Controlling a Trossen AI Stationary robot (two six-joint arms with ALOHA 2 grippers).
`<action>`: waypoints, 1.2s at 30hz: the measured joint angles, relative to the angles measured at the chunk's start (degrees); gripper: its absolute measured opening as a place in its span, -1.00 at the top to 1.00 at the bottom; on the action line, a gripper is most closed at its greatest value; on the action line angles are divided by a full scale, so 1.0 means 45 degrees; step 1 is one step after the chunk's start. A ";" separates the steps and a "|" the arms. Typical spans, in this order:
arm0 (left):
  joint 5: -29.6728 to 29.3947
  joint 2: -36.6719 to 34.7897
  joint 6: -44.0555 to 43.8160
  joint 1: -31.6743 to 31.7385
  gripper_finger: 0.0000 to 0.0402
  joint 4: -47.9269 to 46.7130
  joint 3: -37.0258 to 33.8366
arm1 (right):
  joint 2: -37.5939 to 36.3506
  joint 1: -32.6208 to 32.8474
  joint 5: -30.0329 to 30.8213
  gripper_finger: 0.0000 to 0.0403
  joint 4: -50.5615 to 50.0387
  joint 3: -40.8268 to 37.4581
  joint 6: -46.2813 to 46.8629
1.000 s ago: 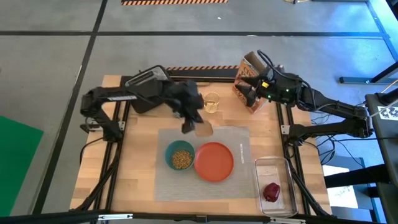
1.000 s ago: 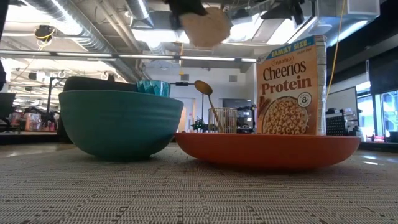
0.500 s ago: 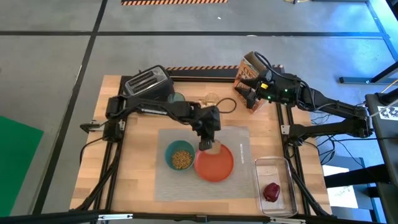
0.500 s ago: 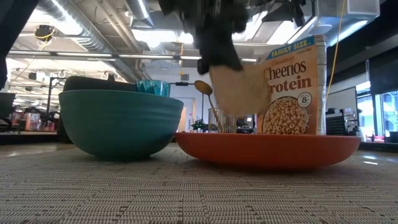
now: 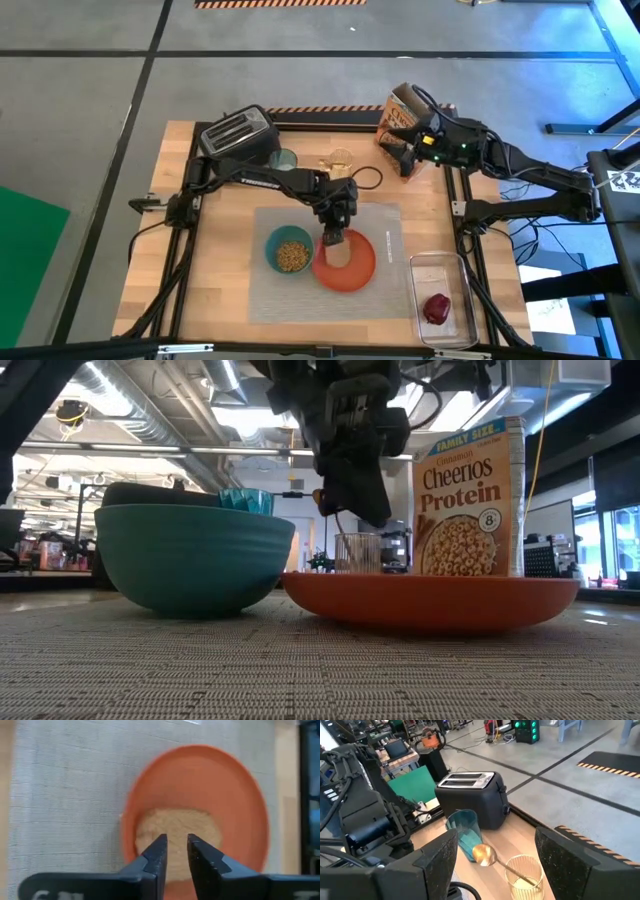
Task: Arrange a breakfast setting
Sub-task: Put the bread on the orange plate, then put the red apple on the orange plate to the right of the bread
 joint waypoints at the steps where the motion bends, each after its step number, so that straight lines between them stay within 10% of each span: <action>1: -0.0170 -0.0063 0.0005 0.0079 0.62 -0.0061 0.0000 | -0.0028 -0.0006 0.0134 -0.27 0.0030 0.0000 -0.0029; 17: -0.4685 -0.4425 0.2814 0.2990 0.42 -0.4244 0.0024 | -0.0438 -0.0012 0.1657 -0.27 -0.0077 0.0000 -0.0074; 26: -0.4343 -0.4709 0.3447 0.4843 0.42 -0.4383 0.0024 | -0.0368 -0.0015 0.2553 -0.27 -0.0365 0.0007 0.0712; 36: -0.3203 -0.5599 0.4136 0.4786 0.43 -0.2623 0.0010 | -0.0292 0.1365 -0.1143 -0.27 -0.6391 0.0019 0.6169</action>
